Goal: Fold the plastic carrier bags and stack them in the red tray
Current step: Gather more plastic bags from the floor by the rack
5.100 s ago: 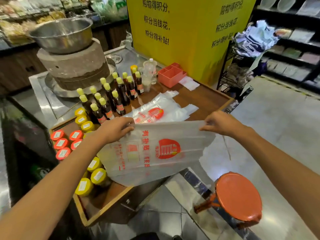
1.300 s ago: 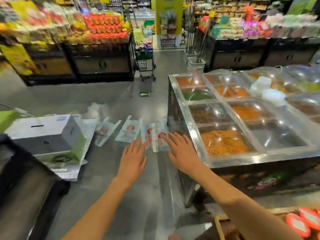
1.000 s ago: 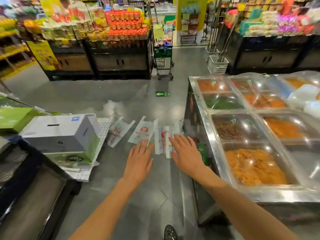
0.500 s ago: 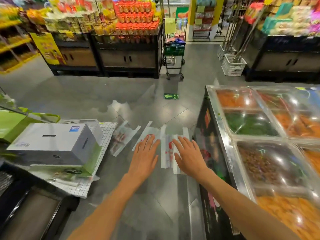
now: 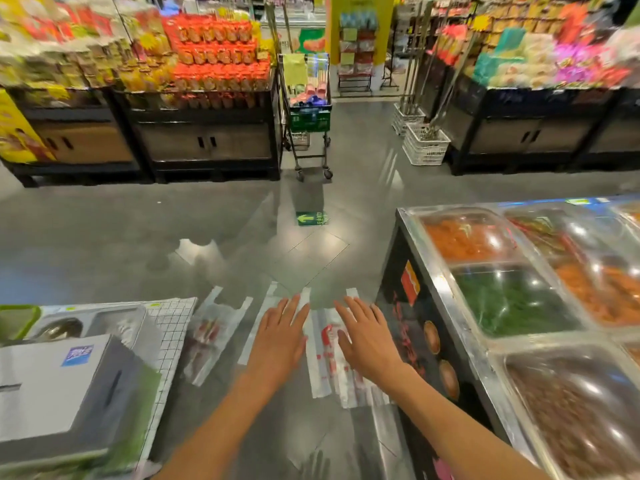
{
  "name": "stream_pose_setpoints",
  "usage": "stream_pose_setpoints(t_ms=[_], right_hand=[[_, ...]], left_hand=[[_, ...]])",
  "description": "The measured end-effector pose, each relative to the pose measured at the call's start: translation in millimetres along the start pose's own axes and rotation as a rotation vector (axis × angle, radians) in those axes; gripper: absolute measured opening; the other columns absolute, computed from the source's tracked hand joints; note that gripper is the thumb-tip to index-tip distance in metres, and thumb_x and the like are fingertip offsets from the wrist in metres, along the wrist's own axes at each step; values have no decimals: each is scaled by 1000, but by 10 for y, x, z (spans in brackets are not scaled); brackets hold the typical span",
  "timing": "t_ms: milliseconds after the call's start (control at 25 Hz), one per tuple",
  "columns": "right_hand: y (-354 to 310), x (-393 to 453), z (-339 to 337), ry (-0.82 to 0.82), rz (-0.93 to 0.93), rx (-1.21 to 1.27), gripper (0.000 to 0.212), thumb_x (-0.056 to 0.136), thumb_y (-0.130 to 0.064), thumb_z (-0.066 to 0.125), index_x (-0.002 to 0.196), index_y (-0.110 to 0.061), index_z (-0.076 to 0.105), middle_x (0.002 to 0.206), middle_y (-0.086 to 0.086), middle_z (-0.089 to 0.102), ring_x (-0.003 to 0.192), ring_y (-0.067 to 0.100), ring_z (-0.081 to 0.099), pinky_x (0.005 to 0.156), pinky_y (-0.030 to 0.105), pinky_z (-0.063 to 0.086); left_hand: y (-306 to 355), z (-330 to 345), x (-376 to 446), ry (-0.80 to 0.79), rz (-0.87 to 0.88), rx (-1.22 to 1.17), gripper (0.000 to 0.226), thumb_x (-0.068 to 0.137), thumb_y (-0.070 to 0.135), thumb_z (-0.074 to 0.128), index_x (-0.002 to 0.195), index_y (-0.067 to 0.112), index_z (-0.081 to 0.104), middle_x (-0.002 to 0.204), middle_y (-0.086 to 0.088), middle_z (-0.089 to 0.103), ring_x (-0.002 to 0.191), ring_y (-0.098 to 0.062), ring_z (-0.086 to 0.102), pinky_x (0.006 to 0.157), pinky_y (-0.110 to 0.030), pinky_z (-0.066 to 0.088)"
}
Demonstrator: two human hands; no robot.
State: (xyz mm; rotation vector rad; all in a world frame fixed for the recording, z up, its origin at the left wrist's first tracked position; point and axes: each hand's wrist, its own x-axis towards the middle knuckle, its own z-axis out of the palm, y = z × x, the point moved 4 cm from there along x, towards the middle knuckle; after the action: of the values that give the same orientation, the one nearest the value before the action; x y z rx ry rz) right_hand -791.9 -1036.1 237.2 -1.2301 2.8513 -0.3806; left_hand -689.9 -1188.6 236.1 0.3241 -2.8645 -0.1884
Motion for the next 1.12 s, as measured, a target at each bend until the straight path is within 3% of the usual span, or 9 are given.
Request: stream_pose_setpoints(t_ms=[120, 320, 520, 680, 800, 880, 1000, 1120], right_hand=[[69, 414, 75, -15, 51, 70, 54, 107, -41, 37, 157, -31, 22, 166, -3, 20, 154, 22, 15, 118, 37, -10], [418, 1054, 292, -45, 96, 59, 57, 104, -37, 39, 158, -30, 24, 165, -2, 24, 153, 20, 17, 124, 40, 0], [907, 1680, 607, -102, 138, 72, 57, 106, -44, 30, 159, -31, 15, 168, -5, 13, 155, 19, 9, 119, 36, -10], [1159, 2129, 1083, -138, 177, 143, 57, 104, -37, 35, 158, -24, 25, 165, -1, 23, 153, 19, 19, 125, 40, 6], [1347, 2362, 1643, -153, 230, 179, 62, 98, -43, 27, 156, -20, 33, 161, 3, 34, 150, 22, 29, 124, 43, 22], [1531, 2461, 2232, -183, 291, 213, 67, 96, -47, 23, 155, -19, 36, 159, 3, 38, 148, 22, 33, 123, 41, 25], [1892, 2542, 3383, -244, 439, 318, 59, 98, -37, 42, 152, -16, 41, 154, 5, 44, 142, 23, 39, 121, 32, 22], [2215, 2427, 4698, -336, 596, 463, 57, 99, -40, 50, 153, -28, 35, 158, -1, 39, 145, 21, 37, 120, 43, 32]], left_hand=[[-197, 124, 438, 7, -21, -30, 68, 72, 22, 87, 134, 12, 61, 141, -13, 57, 123, -34, 60, 96, -49, 51], [-462, 594, 1156, -130, -6, -69, 68, 80, 28, 81, 142, 14, 54, 151, -11, 48, 135, -33, 50, 105, -48, 45], [-673, 1052, 1831, -186, -54, -104, 65, 79, 25, 81, 138, 12, 57, 147, -13, 52, 131, -34, 53, 101, -49, 48], [-919, 1736, 2233, -241, -115, -150, 62, 85, 20, 74, 142, 12, 52, 149, -14, 48, 134, -36, 50, 105, -51, 45], [-1019, 2331, 2494, -267, -134, -196, 62, 86, 19, 72, 144, 11, 50, 151, -13, 46, 136, -34, 48, 109, -50, 39], [-1122, 2912, 2601, -273, -172, -260, 63, 90, 19, 67, 148, 13, 44, 156, -12, 39, 142, -32, 40, 115, -48, 30], [-1409, 4042, 2577, -305, -301, -355, 65, 94, 19, 62, 153, 15, 35, 162, -11, 28, 148, -31, 28, 120, -49, 27], [-1754, 5323, 2238, -361, -463, -418, 68, 95, 22, 61, 155, 15, 31, 163, -11, 23, 149, -31, 24, 118, -51, 28]])
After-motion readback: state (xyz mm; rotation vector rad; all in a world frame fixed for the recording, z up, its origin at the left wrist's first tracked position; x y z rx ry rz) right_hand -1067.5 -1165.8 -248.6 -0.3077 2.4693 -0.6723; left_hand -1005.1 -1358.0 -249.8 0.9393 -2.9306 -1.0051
